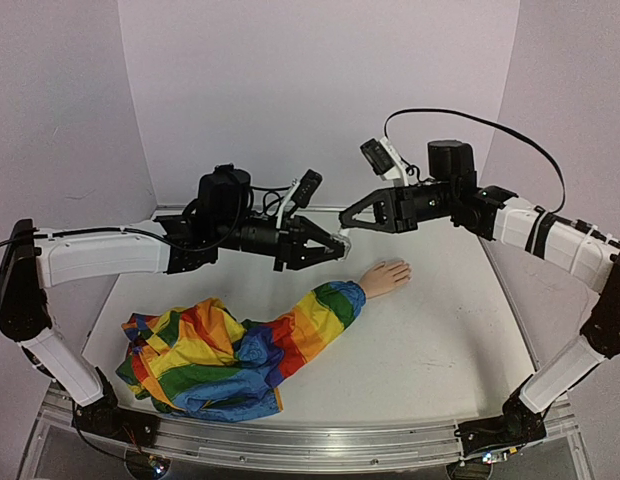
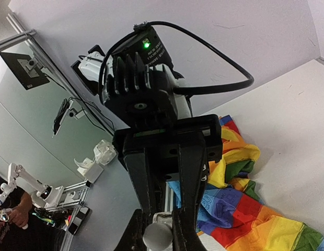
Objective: Paint the nails
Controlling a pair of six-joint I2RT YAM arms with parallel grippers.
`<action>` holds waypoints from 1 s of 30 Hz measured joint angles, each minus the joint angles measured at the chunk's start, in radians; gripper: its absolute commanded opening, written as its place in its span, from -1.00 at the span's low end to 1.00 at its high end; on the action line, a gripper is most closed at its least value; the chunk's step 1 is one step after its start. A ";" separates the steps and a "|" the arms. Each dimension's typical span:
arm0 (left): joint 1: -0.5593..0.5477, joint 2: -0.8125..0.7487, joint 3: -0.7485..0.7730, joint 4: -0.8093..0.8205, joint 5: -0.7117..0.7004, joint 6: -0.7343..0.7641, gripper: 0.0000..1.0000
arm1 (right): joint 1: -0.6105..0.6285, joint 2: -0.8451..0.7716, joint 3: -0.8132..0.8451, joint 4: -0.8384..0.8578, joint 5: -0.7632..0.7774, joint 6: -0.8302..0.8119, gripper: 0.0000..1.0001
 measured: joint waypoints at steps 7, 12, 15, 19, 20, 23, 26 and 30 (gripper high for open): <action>-0.004 0.000 0.000 -0.008 -0.087 0.036 -1.00 | 0.000 0.000 -0.014 0.023 0.039 -0.001 -1.00; -0.013 0.000 0.018 -0.056 -0.261 0.115 -1.00 | 0.003 0.000 -0.026 0.052 0.184 0.032 -1.00; -0.029 0.016 0.033 -0.060 -0.463 0.166 -1.00 | 0.032 0.000 -0.026 0.068 0.392 0.079 -1.00; -0.042 0.093 0.078 -0.051 -0.684 0.215 -1.00 | 0.121 0.000 -0.034 0.063 0.838 0.214 -1.00; -0.047 0.115 0.091 -0.049 -0.720 0.219 -1.00 | 0.147 0.002 -0.035 0.056 0.945 0.246 -1.00; -0.061 0.160 0.105 -0.040 -0.796 0.234 -1.00 | 0.206 0.026 -0.018 0.011 1.178 0.301 -1.00; -0.070 0.178 0.105 -0.035 -0.816 0.243 -1.00 | 0.228 0.034 -0.014 -0.021 1.265 0.319 -0.96; -0.076 0.173 0.077 0.009 -0.818 0.242 -1.00 | 0.237 0.026 -0.008 -0.041 1.284 0.290 -0.29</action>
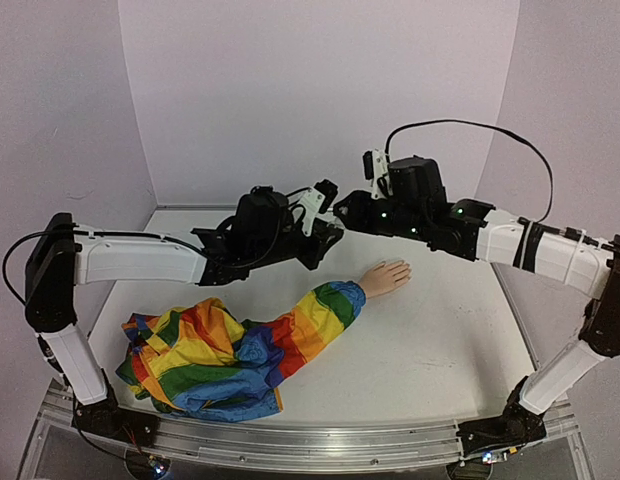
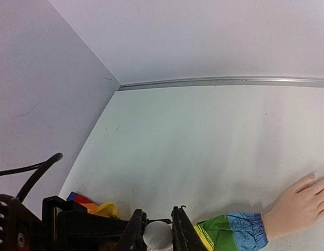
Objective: Paint the nails
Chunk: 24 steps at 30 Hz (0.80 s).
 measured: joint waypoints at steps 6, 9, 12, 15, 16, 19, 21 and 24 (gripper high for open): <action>0.004 -0.070 -0.084 0.030 0.051 -0.030 -1.00 | -0.049 -0.048 0.000 -0.061 -0.267 -0.119 0.29; 0.031 -0.106 -0.101 0.030 0.166 -0.082 -1.00 | -0.157 -0.071 0.000 -0.060 -0.470 -0.179 0.48; 0.080 -0.122 -0.101 0.034 0.340 -0.136 -1.00 | -0.245 -0.071 0.000 -0.058 -0.668 -0.223 0.49; 0.117 -0.124 -0.100 0.032 0.513 -0.185 -1.00 | -0.259 -0.057 0.000 -0.039 -0.858 -0.240 0.48; 0.122 -0.124 -0.099 0.031 0.550 -0.195 -1.00 | -0.255 -0.053 0.000 -0.026 -0.903 -0.240 0.48; 0.124 -0.123 -0.087 0.031 0.689 -0.237 -1.00 | -0.245 -0.044 -0.003 0.044 -1.045 -0.213 0.33; 0.120 -0.122 -0.073 0.032 0.756 -0.257 -1.00 | -0.243 -0.044 -0.003 0.092 -1.110 -0.200 0.18; 0.116 -0.122 -0.051 0.033 0.830 -0.280 -1.00 | -0.243 -0.043 -0.003 0.129 -1.170 -0.180 0.09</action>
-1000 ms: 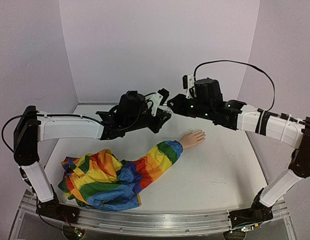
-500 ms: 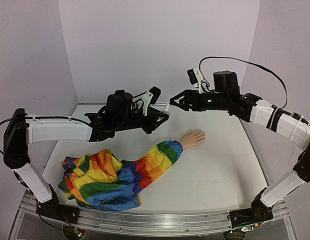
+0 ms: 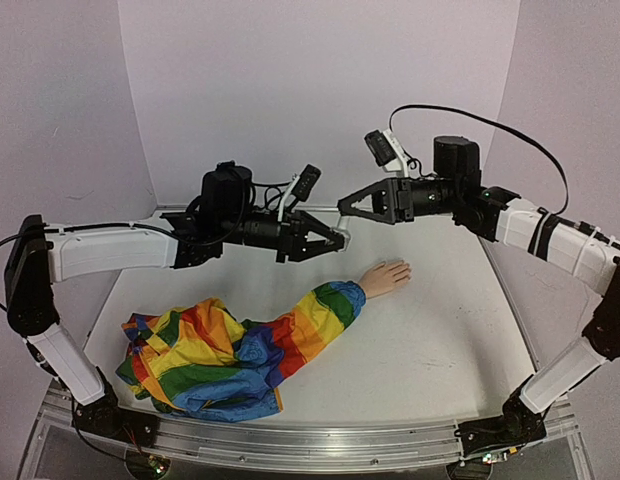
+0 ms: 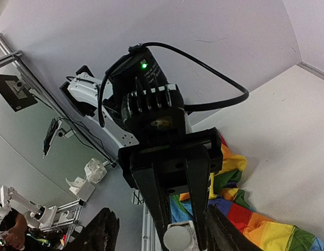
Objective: Paint the nails
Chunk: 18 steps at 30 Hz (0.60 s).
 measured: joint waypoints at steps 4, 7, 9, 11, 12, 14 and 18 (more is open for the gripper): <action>0.000 0.004 0.014 0.007 0.057 -0.017 -1.00 | 0.000 0.005 0.000 0.023 -0.037 0.015 -0.02; 0.000 0.006 0.014 0.008 0.084 -0.027 -1.00 | 0.000 0.005 -0.004 0.027 -0.051 0.019 -0.14; 0.000 0.008 0.014 0.008 0.101 -0.035 -1.00 | 0.000 0.005 -0.008 0.029 -0.057 0.020 -0.19; 0.000 0.010 0.014 0.008 0.110 -0.037 -1.00 | 0.000 0.006 -0.009 0.030 -0.060 0.022 -0.21; 0.000 0.012 0.014 0.008 0.113 -0.037 -1.00 | 0.000 0.007 -0.010 0.030 -0.061 0.023 -0.21; 0.000 0.014 0.014 0.008 0.121 -0.037 -1.00 | 0.000 0.007 -0.013 0.032 -0.062 0.023 -0.21; 0.000 0.019 0.027 0.011 0.129 -0.038 -1.00 | 0.000 0.008 -0.019 0.038 -0.065 0.023 -0.22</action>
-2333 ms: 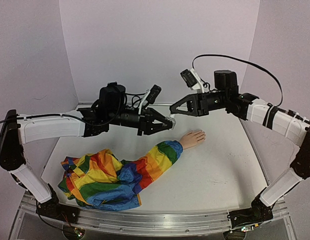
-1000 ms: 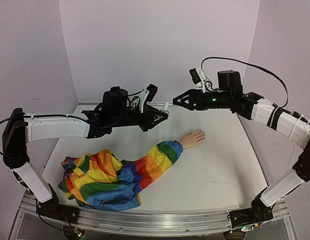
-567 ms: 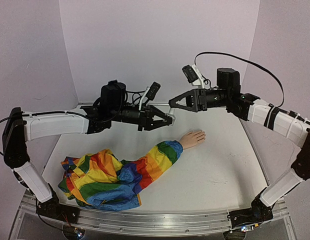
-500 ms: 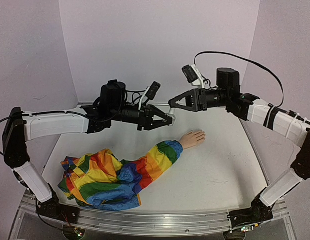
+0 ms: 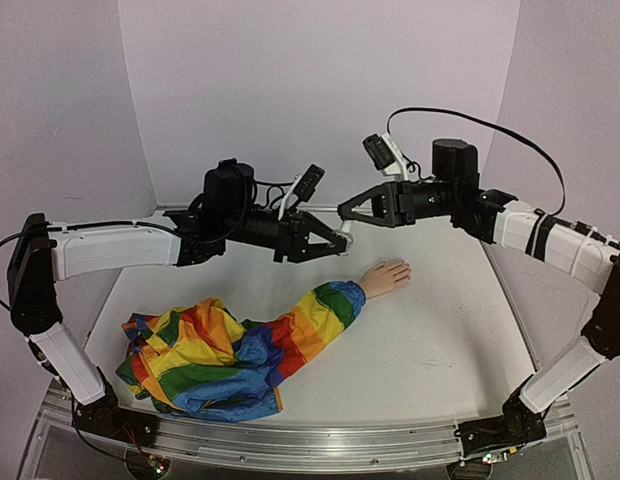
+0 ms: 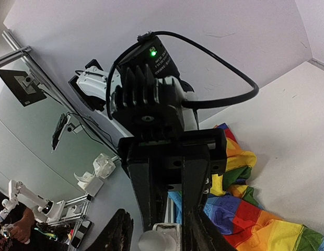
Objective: Paint the nails
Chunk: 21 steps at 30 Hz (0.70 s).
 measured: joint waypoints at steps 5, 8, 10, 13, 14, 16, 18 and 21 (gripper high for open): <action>0.000 0.000 0.012 0.011 0.002 0.000 -1.00 | 0.000 0.002 -0.004 0.006 0.000 0.000 -0.40; 0.000 0.000 0.012 0.014 0.000 0.000 -1.00 | 0.000 0.002 -0.004 0.014 -0.003 0.003 -0.69; 0.001 0.000 0.012 0.014 -0.006 0.000 -1.00 | 0.000 0.002 -0.004 0.020 -0.009 0.008 -0.87; 0.001 0.000 0.012 0.014 -0.038 0.000 -1.00 | -0.002 0.002 -0.008 0.034 -0.002 0.007 -1.00; 0.000 0.000 0.011 0.014 -0.065 0.002 -1.00 | -0.005 0.002 -0.011 0.039 0.007 0.006 -1.00; -0.005 -0.001 0.008 0.011 -0.129 0.011 -1.00 | -0.009 0.002 -0.020 0.046 0.041 0.005 -1.00; -0.012 -0.006 -0.005 0.006 -0.239 0.030 -1.00 | -0.010 0.002 -0.035 0.061 0.104 0.005 -1.00; -0.028 -0.008 -0.023 -0.007 -0.398 0.056 -1.00 | 0.002 0.005 -0.058 0.066 0.234 0.004 -1.00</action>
